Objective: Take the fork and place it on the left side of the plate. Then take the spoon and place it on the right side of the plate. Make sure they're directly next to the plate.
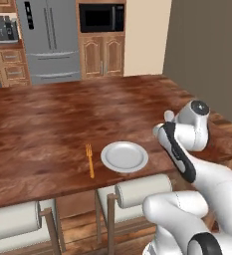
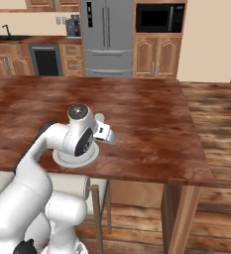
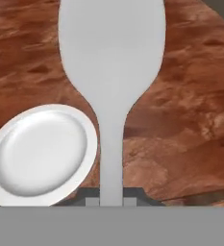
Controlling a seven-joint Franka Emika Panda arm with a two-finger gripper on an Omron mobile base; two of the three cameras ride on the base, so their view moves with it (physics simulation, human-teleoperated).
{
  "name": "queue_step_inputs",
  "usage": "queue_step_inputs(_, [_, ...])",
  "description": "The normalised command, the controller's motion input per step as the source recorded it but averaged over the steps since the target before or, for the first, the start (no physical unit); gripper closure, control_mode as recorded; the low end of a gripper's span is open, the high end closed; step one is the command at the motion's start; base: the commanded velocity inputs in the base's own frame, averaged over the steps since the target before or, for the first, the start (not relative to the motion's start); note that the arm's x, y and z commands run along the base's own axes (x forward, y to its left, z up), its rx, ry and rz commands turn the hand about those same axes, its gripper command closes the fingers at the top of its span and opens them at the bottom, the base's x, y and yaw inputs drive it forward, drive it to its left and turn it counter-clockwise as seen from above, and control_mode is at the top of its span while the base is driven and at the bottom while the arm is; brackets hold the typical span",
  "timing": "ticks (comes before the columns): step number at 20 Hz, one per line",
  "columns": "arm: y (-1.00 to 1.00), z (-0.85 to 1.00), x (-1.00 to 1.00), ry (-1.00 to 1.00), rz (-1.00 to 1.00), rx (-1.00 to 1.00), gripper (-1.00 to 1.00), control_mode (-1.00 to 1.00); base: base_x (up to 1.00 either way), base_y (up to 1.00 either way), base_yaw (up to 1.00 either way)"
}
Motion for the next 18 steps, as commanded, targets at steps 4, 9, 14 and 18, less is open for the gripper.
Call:
queue_step_inputs(4, [0.02, -0.37, 0.71, 0.36, -0.01, 0.0, 1.0, -1.0, 0.0, 0.0, 0.0])
queue_step_inputs(9, [-0.09, -0.45, 0.41, 0.2, 0.01, 0.0, 1.0, -1.0, 0.0, 0.0, 0.0])
queue_step_inputs(14, [-0.14, -0.66, 0.23, 0.14, 0.04, 0.0, 1.0, -1.0, 0.0, 0.0, 0.0])
queue_step_inputs(18, [-0.1, -0.62, 0.2, 0.06, 0.01, 0.0, 1.0, -1.0, 0.0, 0.0, 0.0])
